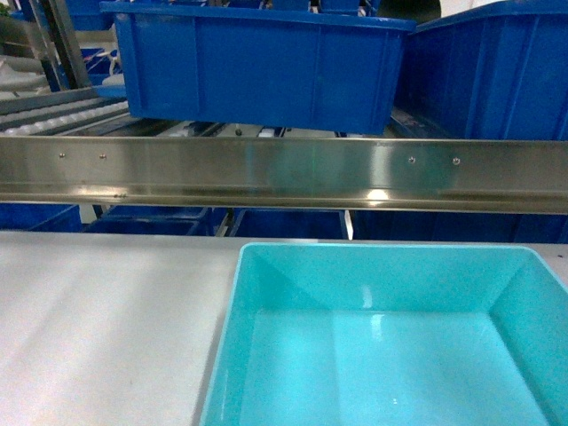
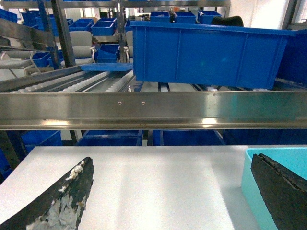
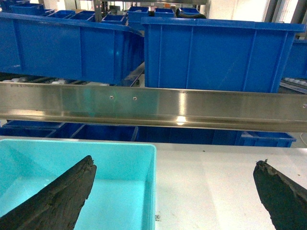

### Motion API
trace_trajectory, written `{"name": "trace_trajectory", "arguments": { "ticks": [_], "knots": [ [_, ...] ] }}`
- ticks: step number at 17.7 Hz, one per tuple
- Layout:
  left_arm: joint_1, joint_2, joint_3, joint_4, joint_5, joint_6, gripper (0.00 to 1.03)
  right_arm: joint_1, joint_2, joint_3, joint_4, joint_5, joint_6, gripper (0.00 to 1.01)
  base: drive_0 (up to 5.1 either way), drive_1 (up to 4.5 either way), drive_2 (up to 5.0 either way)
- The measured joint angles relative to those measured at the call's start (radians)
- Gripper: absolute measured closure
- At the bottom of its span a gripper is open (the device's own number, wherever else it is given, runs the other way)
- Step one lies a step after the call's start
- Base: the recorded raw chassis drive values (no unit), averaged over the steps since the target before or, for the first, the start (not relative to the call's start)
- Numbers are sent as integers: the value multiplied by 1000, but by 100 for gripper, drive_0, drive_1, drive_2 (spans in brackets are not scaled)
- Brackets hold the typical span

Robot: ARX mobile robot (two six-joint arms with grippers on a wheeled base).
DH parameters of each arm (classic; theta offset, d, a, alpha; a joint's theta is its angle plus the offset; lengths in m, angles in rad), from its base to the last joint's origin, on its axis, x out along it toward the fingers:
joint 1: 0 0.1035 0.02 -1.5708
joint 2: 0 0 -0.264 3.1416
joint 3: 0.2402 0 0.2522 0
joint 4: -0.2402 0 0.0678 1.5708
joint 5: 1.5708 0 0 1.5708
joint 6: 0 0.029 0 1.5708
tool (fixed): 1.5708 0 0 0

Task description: Organize blue bins on left shelf correctly

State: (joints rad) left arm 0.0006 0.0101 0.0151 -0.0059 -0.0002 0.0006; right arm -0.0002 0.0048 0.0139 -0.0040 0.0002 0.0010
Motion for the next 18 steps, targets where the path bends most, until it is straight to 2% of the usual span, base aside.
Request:
{"name": "trace_trajectory", "arguments": {
  "ticks": [18],
  "knots": [
    [0,0,0,0,0,0,5,0,0,0,0,0,0,3,0,0,0]
  ]
}}
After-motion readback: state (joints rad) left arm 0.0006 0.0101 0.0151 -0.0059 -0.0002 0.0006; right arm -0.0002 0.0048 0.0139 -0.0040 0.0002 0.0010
